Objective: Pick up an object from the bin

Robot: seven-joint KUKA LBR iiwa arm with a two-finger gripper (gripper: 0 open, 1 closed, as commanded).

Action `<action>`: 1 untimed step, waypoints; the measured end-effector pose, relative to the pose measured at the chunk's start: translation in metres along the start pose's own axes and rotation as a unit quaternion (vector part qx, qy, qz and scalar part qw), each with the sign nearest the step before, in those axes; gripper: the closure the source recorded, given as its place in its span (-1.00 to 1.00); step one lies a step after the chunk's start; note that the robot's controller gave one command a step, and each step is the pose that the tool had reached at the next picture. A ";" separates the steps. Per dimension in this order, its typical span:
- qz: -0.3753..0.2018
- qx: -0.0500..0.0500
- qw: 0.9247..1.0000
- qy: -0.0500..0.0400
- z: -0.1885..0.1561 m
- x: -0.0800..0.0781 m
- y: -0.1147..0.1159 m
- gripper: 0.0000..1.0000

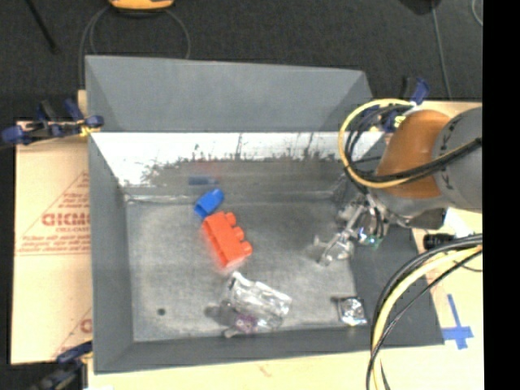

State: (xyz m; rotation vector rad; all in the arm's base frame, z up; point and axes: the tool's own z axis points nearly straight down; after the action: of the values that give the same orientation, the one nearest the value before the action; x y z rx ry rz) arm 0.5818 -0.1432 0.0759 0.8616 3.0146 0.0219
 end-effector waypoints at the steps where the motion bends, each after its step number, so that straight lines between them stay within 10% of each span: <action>1: 0.002 0.003 1.000 0.002 -0.003 -0.001 -0.003 1.00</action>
Offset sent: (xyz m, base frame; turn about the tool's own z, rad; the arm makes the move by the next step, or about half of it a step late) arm 0.0000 0.0000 0.0000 0.0000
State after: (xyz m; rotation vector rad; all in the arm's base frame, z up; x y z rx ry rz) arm 0.5811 -0.1470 0.0793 0.8681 3.0185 0.0155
